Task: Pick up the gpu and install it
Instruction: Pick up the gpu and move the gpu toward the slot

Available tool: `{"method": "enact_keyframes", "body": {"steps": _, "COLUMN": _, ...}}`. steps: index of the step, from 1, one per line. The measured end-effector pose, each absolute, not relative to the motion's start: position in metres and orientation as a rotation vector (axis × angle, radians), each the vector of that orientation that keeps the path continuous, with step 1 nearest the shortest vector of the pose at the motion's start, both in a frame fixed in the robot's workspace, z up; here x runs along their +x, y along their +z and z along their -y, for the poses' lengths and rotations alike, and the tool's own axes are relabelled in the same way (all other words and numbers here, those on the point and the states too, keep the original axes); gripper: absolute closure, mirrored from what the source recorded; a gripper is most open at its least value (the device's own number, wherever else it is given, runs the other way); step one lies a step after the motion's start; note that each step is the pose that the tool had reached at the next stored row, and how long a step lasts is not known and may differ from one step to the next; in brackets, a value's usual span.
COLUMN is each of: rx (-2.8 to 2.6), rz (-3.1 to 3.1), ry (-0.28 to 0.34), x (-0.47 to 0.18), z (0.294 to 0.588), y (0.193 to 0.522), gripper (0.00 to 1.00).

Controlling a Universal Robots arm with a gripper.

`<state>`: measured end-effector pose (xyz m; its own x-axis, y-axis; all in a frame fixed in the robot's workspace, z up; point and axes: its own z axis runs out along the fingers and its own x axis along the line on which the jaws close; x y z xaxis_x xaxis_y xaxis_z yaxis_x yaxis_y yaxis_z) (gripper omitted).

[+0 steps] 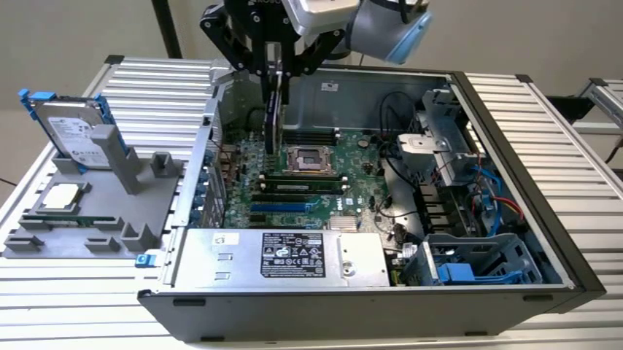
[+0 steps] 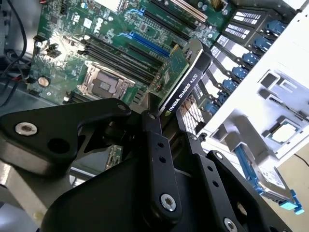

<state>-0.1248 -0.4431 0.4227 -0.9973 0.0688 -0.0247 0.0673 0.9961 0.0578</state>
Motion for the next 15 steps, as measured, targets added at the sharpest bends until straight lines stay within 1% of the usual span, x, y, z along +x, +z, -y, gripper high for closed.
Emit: {"method": "enact_keyframes", "body": {"steps": 15, "rx": 0.106, "rz": -3.112, "ry": 0.089, "x": -0.102, "z": 0.443, "y": 0.423, "gripper": 1.00}}
